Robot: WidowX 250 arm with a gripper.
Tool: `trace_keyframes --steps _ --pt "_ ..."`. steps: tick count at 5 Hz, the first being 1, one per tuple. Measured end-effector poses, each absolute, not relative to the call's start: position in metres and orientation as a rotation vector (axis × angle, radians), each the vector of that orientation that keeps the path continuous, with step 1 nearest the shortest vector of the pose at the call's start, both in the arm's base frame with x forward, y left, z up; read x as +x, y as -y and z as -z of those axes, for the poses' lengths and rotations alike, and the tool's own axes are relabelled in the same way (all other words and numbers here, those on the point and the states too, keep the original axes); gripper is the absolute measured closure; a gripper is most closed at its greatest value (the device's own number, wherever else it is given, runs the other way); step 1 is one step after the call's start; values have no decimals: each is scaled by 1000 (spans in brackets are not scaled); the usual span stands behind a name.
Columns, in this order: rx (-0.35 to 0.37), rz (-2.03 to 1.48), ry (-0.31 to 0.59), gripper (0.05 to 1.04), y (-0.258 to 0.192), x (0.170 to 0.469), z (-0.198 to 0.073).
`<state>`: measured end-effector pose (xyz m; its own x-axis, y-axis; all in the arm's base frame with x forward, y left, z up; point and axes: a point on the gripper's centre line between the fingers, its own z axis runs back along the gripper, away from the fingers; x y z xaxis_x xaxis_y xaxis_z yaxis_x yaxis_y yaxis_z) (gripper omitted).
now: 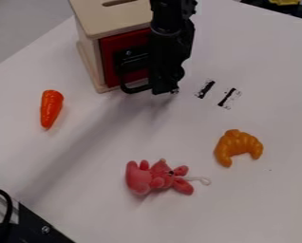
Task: Open the drawer
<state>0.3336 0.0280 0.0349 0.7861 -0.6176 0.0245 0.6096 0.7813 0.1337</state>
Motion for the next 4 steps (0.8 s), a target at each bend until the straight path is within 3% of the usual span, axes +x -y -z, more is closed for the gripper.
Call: trace_keyframes --steps 4 --pt "69 732 48 973 10 310 -32"
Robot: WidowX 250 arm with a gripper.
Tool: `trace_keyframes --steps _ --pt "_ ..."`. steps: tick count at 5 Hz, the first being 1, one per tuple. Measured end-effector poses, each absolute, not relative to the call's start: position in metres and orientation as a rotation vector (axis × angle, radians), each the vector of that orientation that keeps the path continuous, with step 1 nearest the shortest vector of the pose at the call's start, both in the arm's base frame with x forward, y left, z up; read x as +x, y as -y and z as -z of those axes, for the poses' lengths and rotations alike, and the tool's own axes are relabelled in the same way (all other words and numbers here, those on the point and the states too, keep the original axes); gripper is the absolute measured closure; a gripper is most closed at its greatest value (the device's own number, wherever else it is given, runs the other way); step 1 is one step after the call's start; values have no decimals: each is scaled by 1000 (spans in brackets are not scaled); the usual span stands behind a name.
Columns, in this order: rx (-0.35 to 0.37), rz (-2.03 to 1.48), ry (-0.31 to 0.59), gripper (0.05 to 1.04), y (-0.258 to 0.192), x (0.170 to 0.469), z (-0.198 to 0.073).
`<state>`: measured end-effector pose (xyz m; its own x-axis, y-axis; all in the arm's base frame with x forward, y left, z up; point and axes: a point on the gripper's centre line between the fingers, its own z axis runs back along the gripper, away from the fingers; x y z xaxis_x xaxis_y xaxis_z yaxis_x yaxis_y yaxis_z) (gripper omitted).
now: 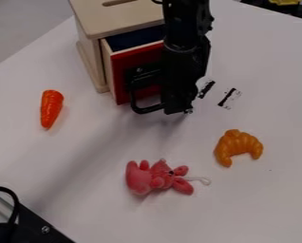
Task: Open the drawer
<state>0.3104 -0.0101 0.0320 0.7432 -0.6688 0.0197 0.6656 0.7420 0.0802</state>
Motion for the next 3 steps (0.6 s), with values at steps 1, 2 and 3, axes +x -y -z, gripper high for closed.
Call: trace_keyframes --steps 1,2,3 --pt "55 745 40 973 18 304 -30" --pt "48 748 42 973 22 301 -31" --pt "44 750 48 950 25 301 -33"
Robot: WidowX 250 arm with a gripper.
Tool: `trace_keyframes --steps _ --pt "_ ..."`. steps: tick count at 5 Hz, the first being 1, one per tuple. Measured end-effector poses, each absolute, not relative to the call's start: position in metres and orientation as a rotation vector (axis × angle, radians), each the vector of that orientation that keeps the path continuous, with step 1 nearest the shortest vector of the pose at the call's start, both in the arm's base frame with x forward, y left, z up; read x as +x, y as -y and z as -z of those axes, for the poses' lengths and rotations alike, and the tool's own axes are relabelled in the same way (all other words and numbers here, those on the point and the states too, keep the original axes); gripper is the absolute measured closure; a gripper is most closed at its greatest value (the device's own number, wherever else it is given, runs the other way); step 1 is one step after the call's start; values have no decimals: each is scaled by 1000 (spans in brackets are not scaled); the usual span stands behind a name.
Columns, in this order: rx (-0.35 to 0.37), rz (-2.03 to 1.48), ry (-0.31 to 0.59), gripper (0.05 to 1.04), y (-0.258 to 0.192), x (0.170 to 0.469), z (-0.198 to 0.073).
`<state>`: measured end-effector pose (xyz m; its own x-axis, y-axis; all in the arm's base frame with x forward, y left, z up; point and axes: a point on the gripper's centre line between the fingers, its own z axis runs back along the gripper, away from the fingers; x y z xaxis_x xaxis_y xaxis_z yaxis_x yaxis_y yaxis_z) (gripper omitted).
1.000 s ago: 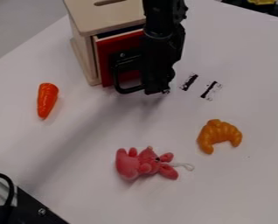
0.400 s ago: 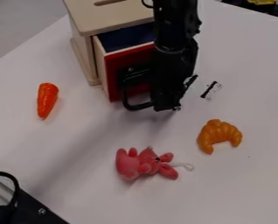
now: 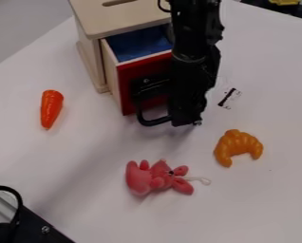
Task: Open the drawer
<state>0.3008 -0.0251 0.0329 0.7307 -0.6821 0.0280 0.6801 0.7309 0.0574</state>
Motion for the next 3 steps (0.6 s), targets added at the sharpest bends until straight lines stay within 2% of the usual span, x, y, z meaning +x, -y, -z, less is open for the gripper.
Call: trace_keyframes --steps 1,2,3 --pt "70 820 72 749 36 303 -39" --pt "80 850 106 433 44 304 -49" --pt "79 851 96 147 44 303 -49"
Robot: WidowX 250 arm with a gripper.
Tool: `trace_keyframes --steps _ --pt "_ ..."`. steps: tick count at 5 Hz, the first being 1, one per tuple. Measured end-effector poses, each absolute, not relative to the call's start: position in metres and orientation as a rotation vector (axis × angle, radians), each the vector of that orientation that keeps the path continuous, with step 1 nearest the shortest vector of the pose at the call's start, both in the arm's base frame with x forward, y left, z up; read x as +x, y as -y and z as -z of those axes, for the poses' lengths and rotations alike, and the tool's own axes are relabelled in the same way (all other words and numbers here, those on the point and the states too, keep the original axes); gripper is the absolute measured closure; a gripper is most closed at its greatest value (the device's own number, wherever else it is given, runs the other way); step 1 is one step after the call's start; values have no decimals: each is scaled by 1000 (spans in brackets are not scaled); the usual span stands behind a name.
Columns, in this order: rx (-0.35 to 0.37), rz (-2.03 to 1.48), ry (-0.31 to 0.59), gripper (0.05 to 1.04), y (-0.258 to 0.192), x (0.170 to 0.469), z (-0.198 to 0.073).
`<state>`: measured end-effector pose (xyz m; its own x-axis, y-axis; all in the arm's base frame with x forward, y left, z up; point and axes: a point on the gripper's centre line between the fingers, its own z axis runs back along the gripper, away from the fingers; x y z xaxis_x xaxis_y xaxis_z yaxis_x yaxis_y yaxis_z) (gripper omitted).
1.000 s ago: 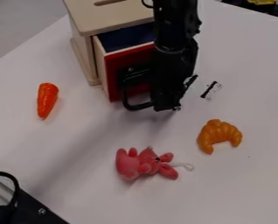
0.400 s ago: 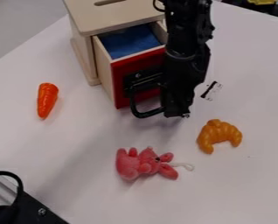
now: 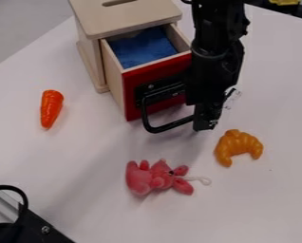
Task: Open the drawer
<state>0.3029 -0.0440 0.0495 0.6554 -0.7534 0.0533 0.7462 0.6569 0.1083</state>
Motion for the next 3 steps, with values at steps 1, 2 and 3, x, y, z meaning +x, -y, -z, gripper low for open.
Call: trace_keyframes --steps 1,2,3 --pt "88 853 106 79 43 303 -56" --pt "96 829 139 83 41 302 -75" --pt "91 803 187 83 41 302 -99"
